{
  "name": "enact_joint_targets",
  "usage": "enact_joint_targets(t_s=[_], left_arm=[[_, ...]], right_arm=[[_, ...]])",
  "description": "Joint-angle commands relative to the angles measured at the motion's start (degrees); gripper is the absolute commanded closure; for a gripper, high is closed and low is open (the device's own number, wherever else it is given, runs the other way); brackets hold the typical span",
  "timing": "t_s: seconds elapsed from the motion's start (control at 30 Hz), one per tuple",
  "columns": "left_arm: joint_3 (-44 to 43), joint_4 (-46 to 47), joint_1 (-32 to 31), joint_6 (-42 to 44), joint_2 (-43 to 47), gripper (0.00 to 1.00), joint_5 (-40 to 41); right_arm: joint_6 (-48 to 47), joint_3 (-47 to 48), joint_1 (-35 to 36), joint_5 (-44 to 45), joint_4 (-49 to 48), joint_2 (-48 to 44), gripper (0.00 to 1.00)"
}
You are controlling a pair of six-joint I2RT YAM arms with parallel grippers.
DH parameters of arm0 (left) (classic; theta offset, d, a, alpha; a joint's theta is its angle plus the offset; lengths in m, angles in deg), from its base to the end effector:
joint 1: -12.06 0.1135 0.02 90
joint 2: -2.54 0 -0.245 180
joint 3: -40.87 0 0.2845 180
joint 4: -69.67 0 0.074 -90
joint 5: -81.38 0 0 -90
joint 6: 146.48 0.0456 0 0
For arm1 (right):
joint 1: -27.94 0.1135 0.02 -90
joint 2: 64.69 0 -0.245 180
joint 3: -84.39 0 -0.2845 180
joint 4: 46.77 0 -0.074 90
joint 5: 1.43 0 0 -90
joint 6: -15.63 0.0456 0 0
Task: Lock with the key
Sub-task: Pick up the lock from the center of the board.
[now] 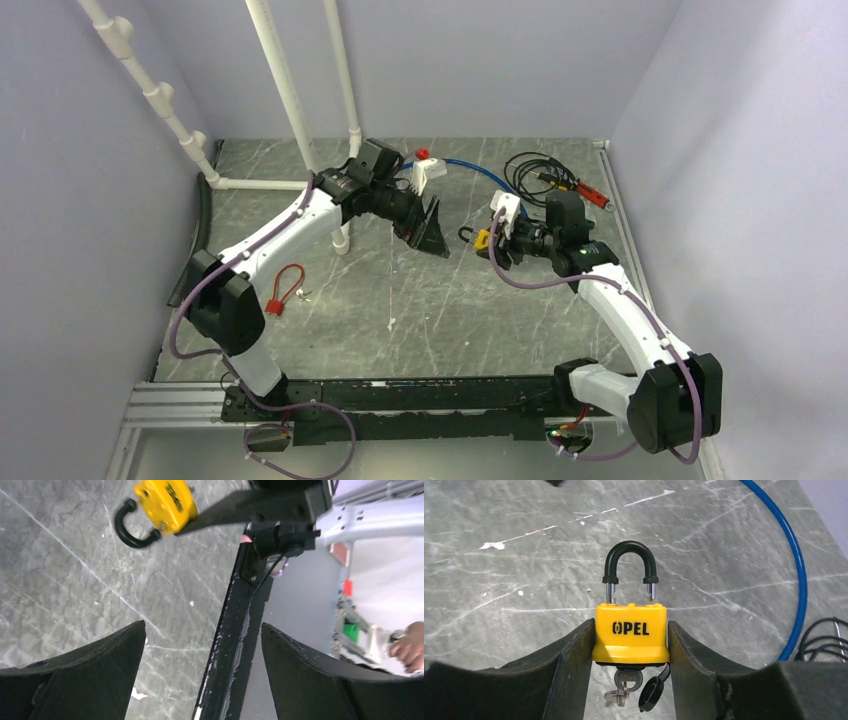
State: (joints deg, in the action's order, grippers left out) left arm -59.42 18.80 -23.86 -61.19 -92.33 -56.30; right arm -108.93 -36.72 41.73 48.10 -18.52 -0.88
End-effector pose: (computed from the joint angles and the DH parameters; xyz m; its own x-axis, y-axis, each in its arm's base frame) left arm 0.3021 -0.2605 0.3099 -0.6421 0.3969 -0.6559 0.7649 0.2745 -0.5827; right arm 0.2710 0.0970 0.2495 -0.0354 -0.4530 -0.8908 -0.8853 0.4278 -0.1824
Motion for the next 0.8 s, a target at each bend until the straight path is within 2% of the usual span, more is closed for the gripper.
enact_joint_targets(t_s=[0.0,0.23,0.33,0.67,0.77], left_arm=[[-1.3,8.9,2.9,-11.7,-2.9,0.13,-8.7],[1.6,17.4,3.1,-19.4,-7.3,0.22,-15.6],[1.6,17.5,2.5,-19.3,-8.1,0.26,-16.1],[5.0,14.8,2.9,-6.7,-1.3,0.24,-10.0],[5.3,10.8,2.2,6.1,2.6,0.23,-6.6]], right_arm=[[-4.3,1.7,-0.2,-9.0,0.5,-2.4,0.79],[-4.0,3.3,0.6,-13.2,1.5,-2.0,0.81],[-3.4,3.5,0.8,-13.9,1.6,-1.8,0.82],[-4.9,1.5,0.8,-19.0,5.5,-1.1,0.86],[-2.3,0.9,0.8,-22.2,4.8,-0.1,0.88]])
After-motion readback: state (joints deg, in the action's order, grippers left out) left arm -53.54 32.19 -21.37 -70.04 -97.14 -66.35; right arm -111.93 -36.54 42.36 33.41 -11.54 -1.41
